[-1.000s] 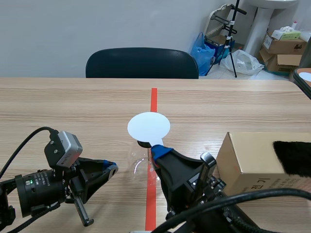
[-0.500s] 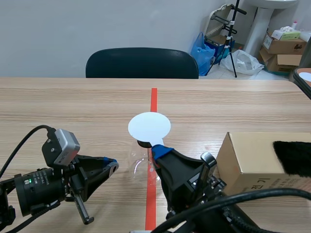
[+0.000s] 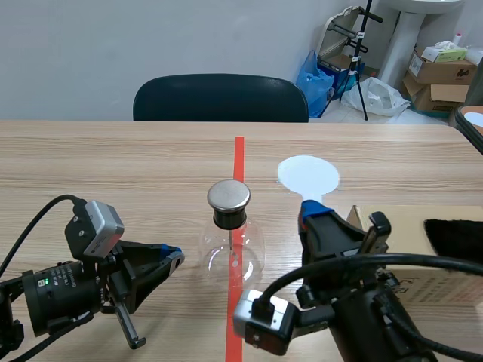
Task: Do the electroscope experiment
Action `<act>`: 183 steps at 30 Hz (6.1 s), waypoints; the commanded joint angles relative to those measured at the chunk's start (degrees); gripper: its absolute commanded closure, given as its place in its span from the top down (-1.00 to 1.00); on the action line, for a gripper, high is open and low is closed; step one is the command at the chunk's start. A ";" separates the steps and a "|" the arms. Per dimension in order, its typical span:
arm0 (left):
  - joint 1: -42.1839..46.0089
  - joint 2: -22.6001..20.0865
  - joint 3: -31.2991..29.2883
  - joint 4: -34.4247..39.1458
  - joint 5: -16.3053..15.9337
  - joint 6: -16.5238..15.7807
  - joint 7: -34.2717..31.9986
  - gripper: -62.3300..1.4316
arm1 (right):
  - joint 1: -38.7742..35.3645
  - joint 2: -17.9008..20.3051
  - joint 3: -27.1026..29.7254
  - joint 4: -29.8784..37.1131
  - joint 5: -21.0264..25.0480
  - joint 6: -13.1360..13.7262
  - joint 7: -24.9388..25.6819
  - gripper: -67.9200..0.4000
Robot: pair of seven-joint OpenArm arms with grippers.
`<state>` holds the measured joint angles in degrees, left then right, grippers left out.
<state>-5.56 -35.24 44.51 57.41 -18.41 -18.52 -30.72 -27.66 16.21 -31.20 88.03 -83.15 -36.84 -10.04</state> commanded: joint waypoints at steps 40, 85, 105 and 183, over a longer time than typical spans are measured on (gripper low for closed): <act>-0.13 0.26 -0.07 1.14 -0.42 -0.22 -1.20 -0.86 | 0.04 0.48 0.11 0.42 -0.17 -0.81 -11.91 -0.95; -0.13 -0.02 -0.07 1.14 -0.39 -0.22 -1.16 -0.86 | 0.04 0.46 0.11 0.42 -0.17 -0.79 -11.87 -0.95; -0.15 -0.02 -0.07 1.14 -0.39 -0.22 -1.16 -0.86 | 0.04 0.46 0.11 0.42 -0.17 -0.79 -11.87 -0.95; 11.02 -13.55 -3.67 11.23 0.07 -0.24 -13.94 -0.86 | -18.36 0.28 34.23 5.11 27.26 -8.02 28.89 -0.95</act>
<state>4.01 -47.75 41.63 66.83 -18.37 -18.52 -43.29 -46.37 16.19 2.83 93.43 -56.27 -41.54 18.33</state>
